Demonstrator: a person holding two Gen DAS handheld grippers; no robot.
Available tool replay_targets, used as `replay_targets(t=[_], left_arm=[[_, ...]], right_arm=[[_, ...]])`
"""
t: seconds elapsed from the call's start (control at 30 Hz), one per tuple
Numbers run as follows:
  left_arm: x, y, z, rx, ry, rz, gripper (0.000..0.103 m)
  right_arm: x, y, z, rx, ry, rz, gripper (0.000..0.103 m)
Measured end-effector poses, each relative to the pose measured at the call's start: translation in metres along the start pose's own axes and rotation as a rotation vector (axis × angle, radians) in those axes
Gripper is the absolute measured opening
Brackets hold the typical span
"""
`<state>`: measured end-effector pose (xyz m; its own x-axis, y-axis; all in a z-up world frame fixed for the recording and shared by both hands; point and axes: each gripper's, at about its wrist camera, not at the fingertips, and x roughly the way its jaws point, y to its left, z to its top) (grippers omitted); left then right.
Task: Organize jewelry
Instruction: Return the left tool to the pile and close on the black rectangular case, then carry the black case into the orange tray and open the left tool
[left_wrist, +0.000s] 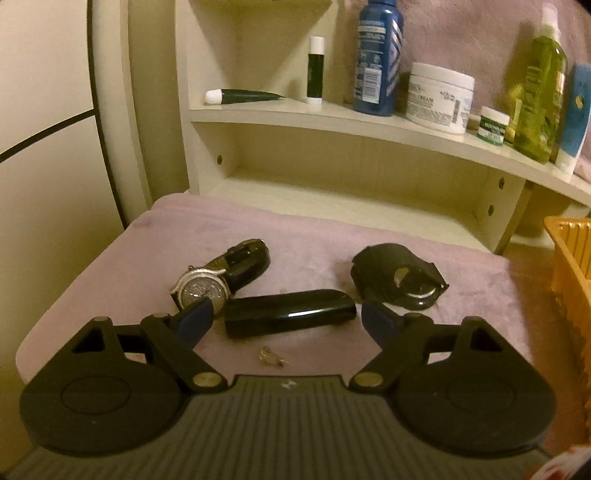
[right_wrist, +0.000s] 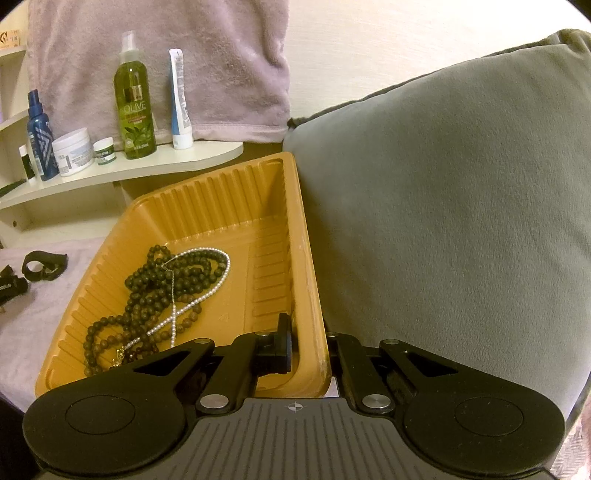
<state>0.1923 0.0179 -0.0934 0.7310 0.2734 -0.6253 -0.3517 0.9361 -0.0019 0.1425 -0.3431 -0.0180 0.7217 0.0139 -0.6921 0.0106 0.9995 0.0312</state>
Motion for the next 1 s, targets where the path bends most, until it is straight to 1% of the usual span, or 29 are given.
replay_targets(t=[0.03,0.07,0.1,0.23,0.57,0.77,1.0], left_arm=[[0.000,-0.002,-0.001,0.011,0.001,0.002,0.080],[0.000,-0.003,-0.003,0.016,0.002,0.000,0.075],[0.000,-0.003,-0.004,0.020,-0.001,0.006,0.075],[-0.002,0.001,-0.005,0.024,-0.011,-0.017,0.075],[-0.027,0.009,-0.001,0.081,-0.079,-0.064,0.075],[-0.050,0.006,0.006,0.100,-0.102,-0.148,0.075],[-0.071,-0.005,0.011,0.132,-0.122,-0.212,0.075]], right_arm=[[0.000,0.000,0.000,0.000,0.000,0.000,0.005],[0.000,0.000,0.000,-0.001,0.000,0.000,0.005],[0.000,0.000,0.000,-0.001,0.000,0.000,0.005],[0.000,0.000,0.000,-0.002,0.000,0.000,0.005],[0.000,-0.001,0.000,-0.003,-0.001,0.001,0.005],[-0.002,-0.001,-0.001,-0.003,-0.005,0.004,0.005],[-0.002,-0.002,0.000,-0.002,-0.008,0.008,0.005]])
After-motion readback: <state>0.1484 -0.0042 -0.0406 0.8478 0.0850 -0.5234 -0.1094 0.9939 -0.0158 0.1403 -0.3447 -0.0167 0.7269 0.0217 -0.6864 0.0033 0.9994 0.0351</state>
